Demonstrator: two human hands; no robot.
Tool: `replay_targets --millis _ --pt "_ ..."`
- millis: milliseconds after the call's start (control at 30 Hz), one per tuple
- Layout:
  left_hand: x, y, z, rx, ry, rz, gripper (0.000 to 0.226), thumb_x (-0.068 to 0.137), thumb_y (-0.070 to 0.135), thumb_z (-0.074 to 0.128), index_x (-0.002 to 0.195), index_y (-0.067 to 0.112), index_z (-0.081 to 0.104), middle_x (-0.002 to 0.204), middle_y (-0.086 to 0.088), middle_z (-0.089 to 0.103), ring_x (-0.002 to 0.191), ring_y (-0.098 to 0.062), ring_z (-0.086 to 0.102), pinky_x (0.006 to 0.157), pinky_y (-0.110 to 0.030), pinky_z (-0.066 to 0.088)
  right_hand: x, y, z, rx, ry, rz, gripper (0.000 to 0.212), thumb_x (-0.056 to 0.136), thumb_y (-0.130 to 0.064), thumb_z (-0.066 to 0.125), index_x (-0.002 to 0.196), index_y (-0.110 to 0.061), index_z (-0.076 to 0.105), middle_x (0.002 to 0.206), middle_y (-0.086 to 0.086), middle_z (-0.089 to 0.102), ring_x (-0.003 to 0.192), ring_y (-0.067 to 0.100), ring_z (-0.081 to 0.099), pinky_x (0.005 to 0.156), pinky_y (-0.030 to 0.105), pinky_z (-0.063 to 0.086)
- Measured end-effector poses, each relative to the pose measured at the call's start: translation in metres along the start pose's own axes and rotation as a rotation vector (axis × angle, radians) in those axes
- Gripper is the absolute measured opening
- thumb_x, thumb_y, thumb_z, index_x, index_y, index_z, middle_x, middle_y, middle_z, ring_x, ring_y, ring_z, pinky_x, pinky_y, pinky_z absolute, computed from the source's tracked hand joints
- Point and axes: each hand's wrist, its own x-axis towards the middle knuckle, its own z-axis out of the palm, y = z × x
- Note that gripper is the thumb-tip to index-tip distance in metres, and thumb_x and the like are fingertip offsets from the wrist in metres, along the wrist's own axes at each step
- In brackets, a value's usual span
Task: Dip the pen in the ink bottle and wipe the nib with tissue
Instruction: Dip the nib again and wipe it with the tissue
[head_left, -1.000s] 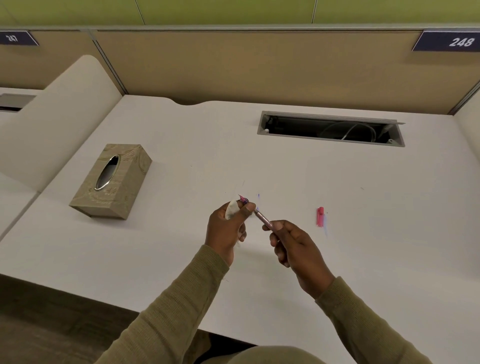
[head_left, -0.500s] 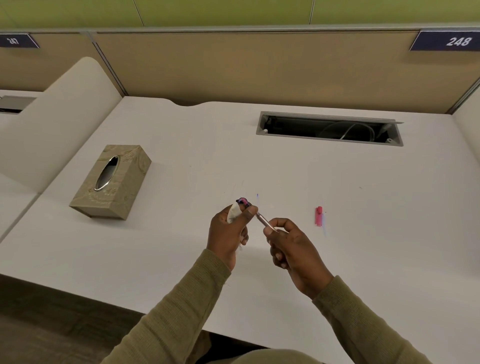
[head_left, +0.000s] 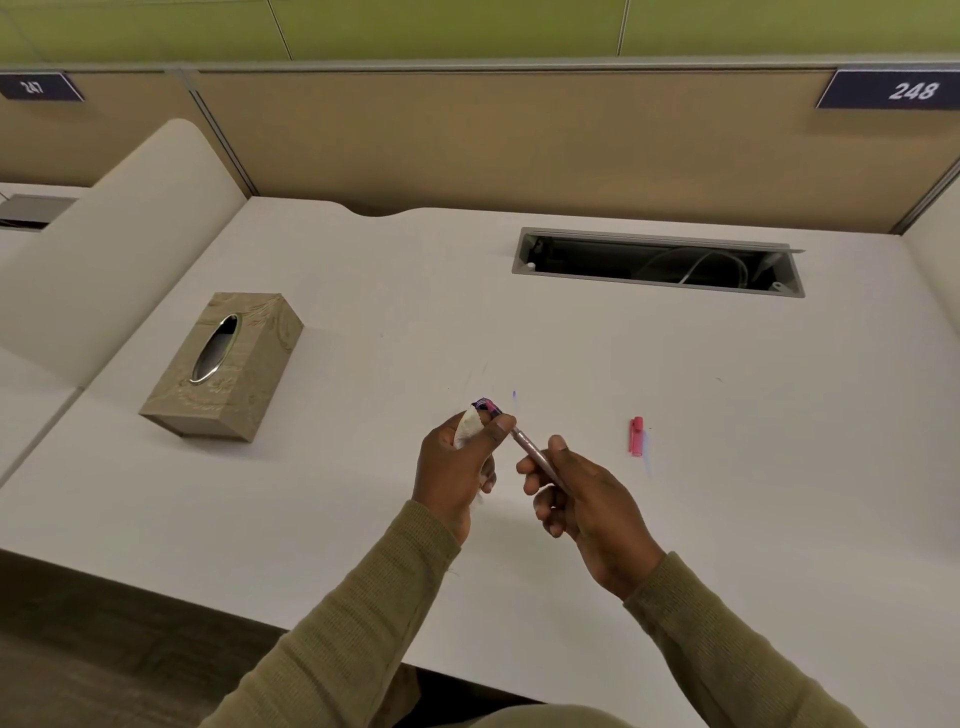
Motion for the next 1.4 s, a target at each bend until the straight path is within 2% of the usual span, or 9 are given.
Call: replay_targets --millis 133,300,433,600,733,900,1067,1200,1400 --pt "0.0 0.0 0.001 0.02 -0.001 -0.013 0.025 0.088 0.021 0.07 0.1 0.0 0.069 0.051 0.002 0.038 0.045 -0.014 0.033 0.045 -0.027 0.036 0.0 -0.002 0.0 -0.063 -0.006 -0.013 0.021 0.098 -0.031 0.059 0.106 -0.013 0.067 0.086 0.006 0.064 0.062 0.013 0.054 0.053 0.026 0.041" --pt "-0.002 0.0 0.001 0.022 -0.005 -0.009 0.025 0.088 0.022 0.07 0.099 -0.001 0.069 0.049 0.005 0.039 0.046 -0.014 0.032 0.046 -0.027 0.036 -0.001 -0.002 0.0 -0.026 0.012 0.007 0.041 0.101 -0.042 0.05 0.104 -0.008 0.073 0.083 0.004 0.066 0.063 0.014 0.055 0.054 0.027 0.042" --pt "-0.002 0.0 0.002 0.039 -0.001 -0.014 0.024 0.088 0.023 0.07 0.1 0.002 0.069 0.048 0.004 0.038 0.046 -0.014 0.033 0.046 -0.027 0.037 -0.001 -0.001 0.0 -0.093 0.02 -0.019 0.019 0.096 -0.031 0.063 0.105 -0.015 0.067 0.087 0.005 0.067 0.066 0.015 0.057 0.055 0.027 0.044" --pt "-0.003 0.0 0.003 0.028 -0.006 -0.018 0.027 0.087 0.021 0.072 0.096 -0.003 0.066 0.048 0.003 0.036 0.045 -0.015 0.031 0.047 -0.028 0.034 -0.004 0.0 0.001 -0.089 0.049 -0.031 0.039 0.102 -0.041 0.05 0.099 -0.011 0.073 0.085 0.002 0.069 0.068 0.015 0.057 0.056 0.028 0.044" --pt "-0.006 0.001 0.006 0.021 -0.02 -0.028 0.018 0.086 0.02 0.073 0.085 0.003 0.066 0.049 0.003 0.035 0.045 -0.015 0.031 0.047 -0.028 0.034 -0.004 0.002 -0.001 -0.13 0.065 -0.058 0.019 0.096 -0.033 0.063 0.104 -0.015 0.067 0.087 0.004 0.069 0.068 0.016 0.058 0.057 0.029 0.045" --pt "-0.008 0.001 0.009 0.03 -0.029 -0.034 0.013 0.086 0.02 0.072 0.076 0.015 0.066 0.048 0.003 0.035 0.045 -0.015 0.031 0.047 -0.028 0.033 -0.008 0.004 -0.003 -0.092 0.085 -0.048 0.037 0.102 -0.04 0.05 0.099 -0.012 0.073 0.087 0.003 0.07 0.068 0.015 0.058 0.057 0.028 0.045" --pt "-0.009 0.001 0.013 0.032 -0.035 -0.039 0.01 0.087 0.018 0.072 0.078 0.015 0.068 0.047 0.004 0.035 0.045 -0.015 0.03 0.047 -0.028 0.033 -0.008 0.005 -0.007 -0.156 0.101 -0.076 0.017 0.096 -0.032 0.062 0.1 -0.016 0.068 0.087 0.002 0.07 0.07 0.015 0.06 0.058 0.03 0.047" --pt "-0.009 0.0 0.015 0.043 -0.029 -0.044 0.01 0.087 0.017 0.071 0.078 0.014 0.068 0.047 0.004 0.035 0.045 -0.014 0.031 0.047 -0.028 0.033 -0.01 0.005 -0.008 -0.102 0.115 -0.057 0.037 0.102 -0.041 0.048 0.099 -0.014 0.073 0.091 0.004 0.072 0.069 0.014 0.059 0.057 0.029 0.046" --pt "-0.009 0.0 0.017 0.046 -0.042 -0.04 0.011 0.087 0.018 0.072 0.077 0.015 0.068 0.048 0.004 0.036 0.045 -0.015 0.03 0.047 -0.028 0.033 -0.009 0.005 -0.011 -0.189 0.11 -0.08 0.018 0.097 -0.031 0.061 0.099 -0.015 0.068 0.086 0.001 0.07 0.07 0.014 0.06 0.057 0.028 0.048"
